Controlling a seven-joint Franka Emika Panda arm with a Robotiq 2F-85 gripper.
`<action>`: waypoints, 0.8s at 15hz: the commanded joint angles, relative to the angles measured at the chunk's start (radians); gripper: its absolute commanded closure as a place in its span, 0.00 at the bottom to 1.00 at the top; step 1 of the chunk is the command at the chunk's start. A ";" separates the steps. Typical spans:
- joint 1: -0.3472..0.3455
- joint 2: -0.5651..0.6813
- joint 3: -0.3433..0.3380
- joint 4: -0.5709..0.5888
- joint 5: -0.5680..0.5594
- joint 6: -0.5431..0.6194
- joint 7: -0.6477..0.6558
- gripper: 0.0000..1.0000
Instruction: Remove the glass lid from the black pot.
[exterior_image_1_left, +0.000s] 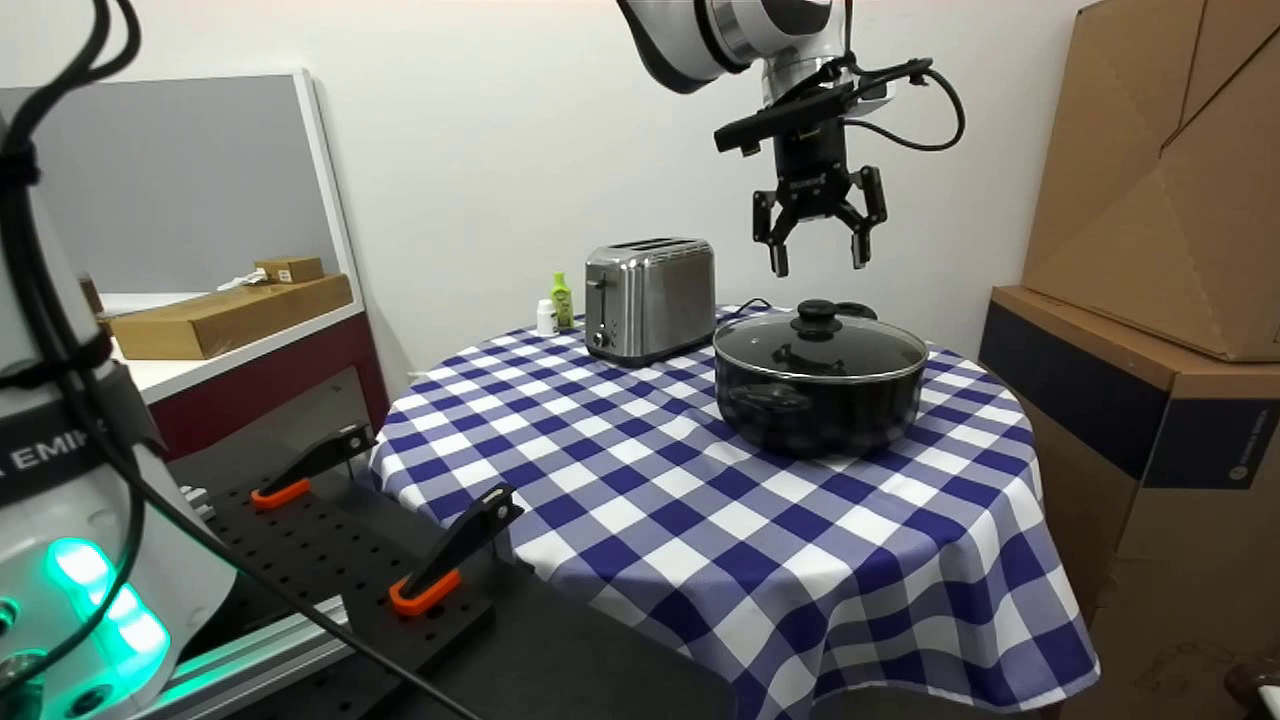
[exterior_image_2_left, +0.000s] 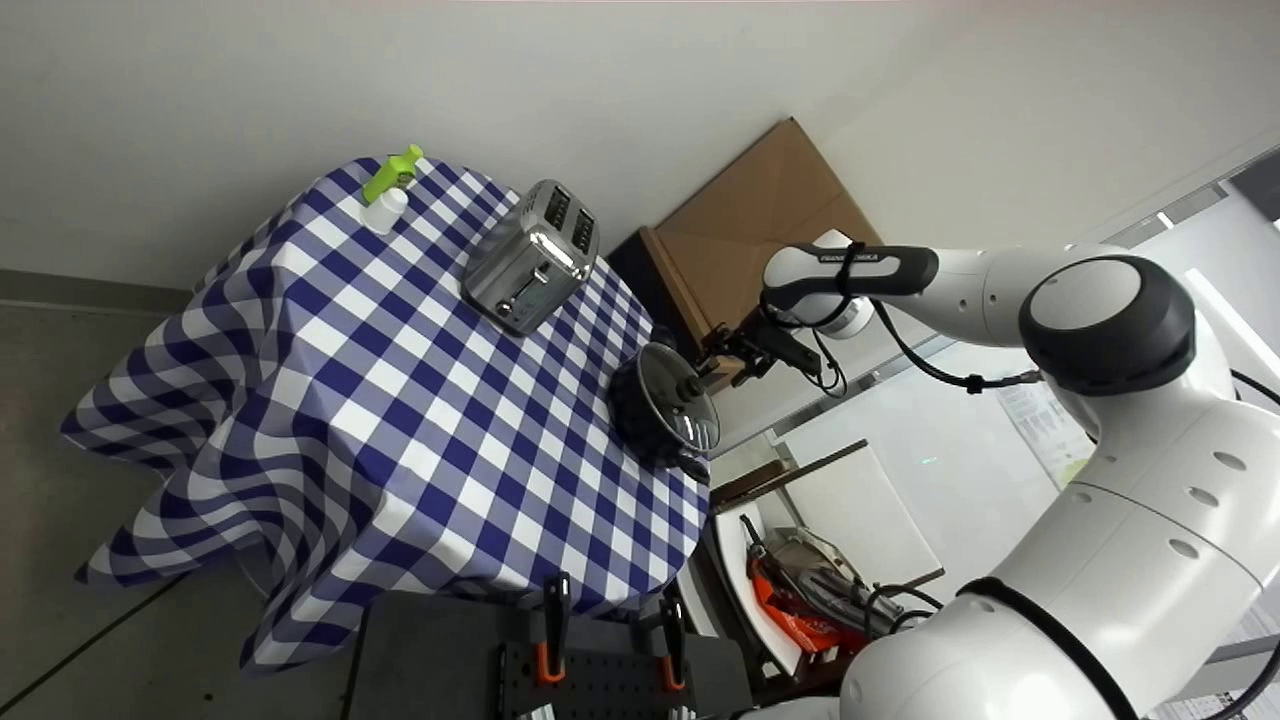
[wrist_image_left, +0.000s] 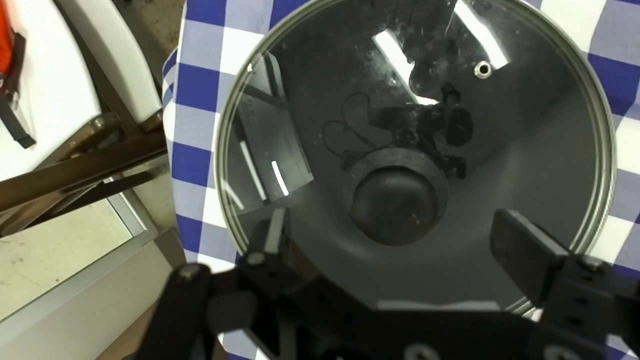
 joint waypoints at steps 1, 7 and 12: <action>0.003 0.049 -0.003 0.059 0.021 -0.026 -0.029 0.00; 0.005 0.089 -0.003 0.079 0.018 -0.029 -0.027 0.00; 0.005 0.106 -0.006 0.085 0.017 -0.031 -0.026 0.17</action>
